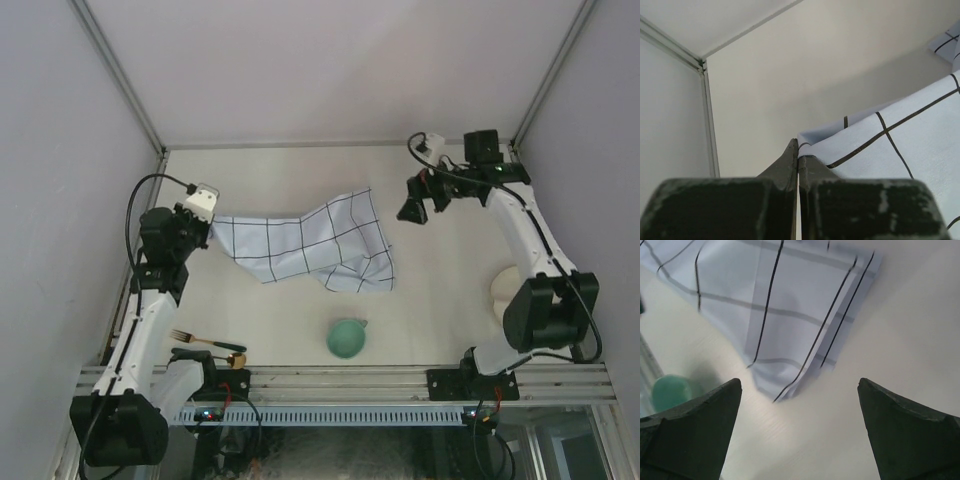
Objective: Set the dinner table for one person
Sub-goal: Flatten out the napkin at the center of the board.
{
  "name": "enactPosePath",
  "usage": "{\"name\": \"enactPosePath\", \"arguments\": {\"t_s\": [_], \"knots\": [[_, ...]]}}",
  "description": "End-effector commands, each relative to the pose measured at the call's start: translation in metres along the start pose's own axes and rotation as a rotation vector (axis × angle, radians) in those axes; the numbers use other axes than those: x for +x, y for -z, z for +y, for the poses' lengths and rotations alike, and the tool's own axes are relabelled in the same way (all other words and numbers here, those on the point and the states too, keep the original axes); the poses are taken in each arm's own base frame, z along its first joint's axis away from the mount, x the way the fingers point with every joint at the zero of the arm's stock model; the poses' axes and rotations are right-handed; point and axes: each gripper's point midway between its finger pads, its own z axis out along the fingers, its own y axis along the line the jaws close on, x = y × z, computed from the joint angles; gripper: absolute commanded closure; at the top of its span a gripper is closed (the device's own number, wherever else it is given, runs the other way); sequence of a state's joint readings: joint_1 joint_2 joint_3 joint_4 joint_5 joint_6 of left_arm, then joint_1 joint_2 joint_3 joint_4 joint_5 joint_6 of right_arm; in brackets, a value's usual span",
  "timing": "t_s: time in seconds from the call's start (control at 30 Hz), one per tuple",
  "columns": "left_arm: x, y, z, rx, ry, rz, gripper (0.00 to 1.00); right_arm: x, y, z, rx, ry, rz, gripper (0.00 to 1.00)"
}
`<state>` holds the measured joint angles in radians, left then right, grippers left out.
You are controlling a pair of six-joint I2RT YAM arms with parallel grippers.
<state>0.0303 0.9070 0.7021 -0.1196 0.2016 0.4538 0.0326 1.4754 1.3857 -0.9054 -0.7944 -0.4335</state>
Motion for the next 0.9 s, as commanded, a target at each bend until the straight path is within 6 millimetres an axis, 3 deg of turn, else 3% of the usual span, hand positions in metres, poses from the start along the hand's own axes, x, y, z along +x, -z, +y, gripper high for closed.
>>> {"name": "enactPosePath", "arguments": {"t_s": [0.0, 0.2, 0.4, 0.57, 0.77, 0.87], "knots": [[-0.040, -0.004, 0.018, -0.056, 0.083, -0.116, 1.00, -0.079, -0.038, -0.038, 0.100, 0.324, -0.118, 0.00], [-0.048, -0.014, 0.039, -0.129, 0.115, -0.097, 1.00, -0.137, -0.091, -0.069, 0.116, 0.522, -0.212, 0.00], [-0.019, -0.023, 0.041, -0.137, 0.080, 0.013, 1.00, -0.153, -0.137, -0.066, -0.116, 0.602, -0.219, 0.00], [-0.005, -0.022, 0.043, -0.133, 0.089, 0.066, 1.00, -0.137, -0.161, -0.045, -0.314, 0.632, -0.167, 0.00], [-0.012, -0.020, 0.050, -0.142, 0.100, 0.066, 1.00, -0.080, -0.189, 0.002, -0.494, 0.652, -0.015, 0.00], [-0.018, -0.019, 0.051, -0.135, 0.101, 0.062, 0.99, -0.062, -0.189, 0.018, -0.542, 0.642, 0.023, 0.00]]}}
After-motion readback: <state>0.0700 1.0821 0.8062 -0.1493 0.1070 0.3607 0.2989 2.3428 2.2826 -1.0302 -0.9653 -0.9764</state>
